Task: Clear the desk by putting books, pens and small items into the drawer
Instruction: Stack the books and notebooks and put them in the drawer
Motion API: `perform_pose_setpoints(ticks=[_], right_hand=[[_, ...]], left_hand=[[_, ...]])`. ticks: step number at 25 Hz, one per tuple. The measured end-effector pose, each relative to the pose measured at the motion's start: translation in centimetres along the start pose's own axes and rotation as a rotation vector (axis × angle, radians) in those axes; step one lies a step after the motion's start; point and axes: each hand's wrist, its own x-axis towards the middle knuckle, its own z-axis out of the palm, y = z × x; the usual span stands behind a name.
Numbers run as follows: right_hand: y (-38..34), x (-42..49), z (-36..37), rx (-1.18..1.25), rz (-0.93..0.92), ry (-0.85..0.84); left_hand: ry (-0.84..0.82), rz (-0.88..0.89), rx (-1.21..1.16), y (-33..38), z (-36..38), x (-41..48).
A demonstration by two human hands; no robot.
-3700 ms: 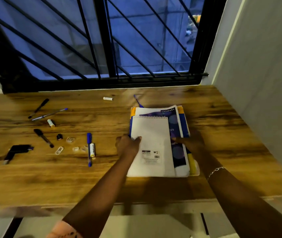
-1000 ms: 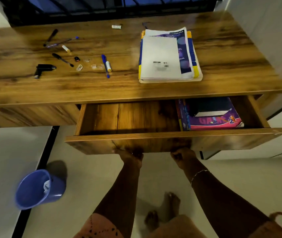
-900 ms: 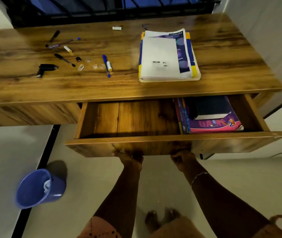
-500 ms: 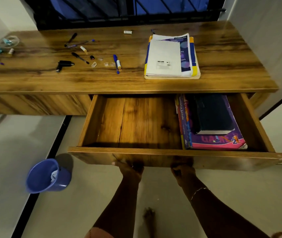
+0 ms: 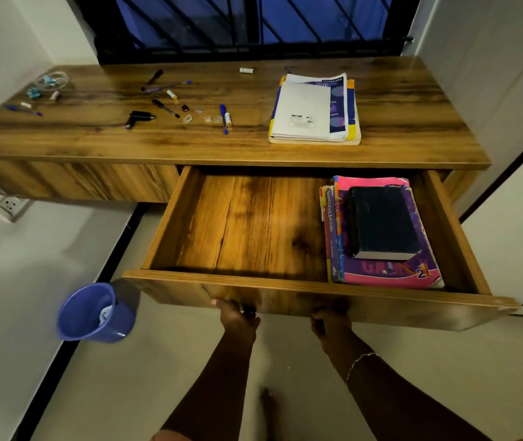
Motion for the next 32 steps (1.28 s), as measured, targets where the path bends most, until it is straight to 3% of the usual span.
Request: perform_pose_setpoints(ticks=[6,11,15,19,23,32], right_hand=[[-2.5,-4.8,2.0,-0.303,0.031,-0.069],[-5.4,-11.9,3.1,-0.229,-0.004,-0.245],[-8.8,-15.1,3.9,-0.249,-0.15,-0.343],[-12.0,-14.5,5.4,-0.492,-0.543,-0.269],[-15.0,-12.9,6.4,-0.631,-0.754,-0.182],[-21.0,-9.0,9.6,-0.618,-0.758,-0.098]], left_hand=[[0.01,0.148,0.114,0.9,1.5,-6.7],[-0.1,0.063,0.198,2.7,4.2,-11.7],[-0.145,0.224,0.423,4.9,5.7,-14.4],[-0.328,0.622,0.838,7.4,8.2,-14.7],[-0.331,0.903,1.227,9.5,10.9,-11.6],[-0.442,0.856,1.322,16.1,17.6,-6.7]])
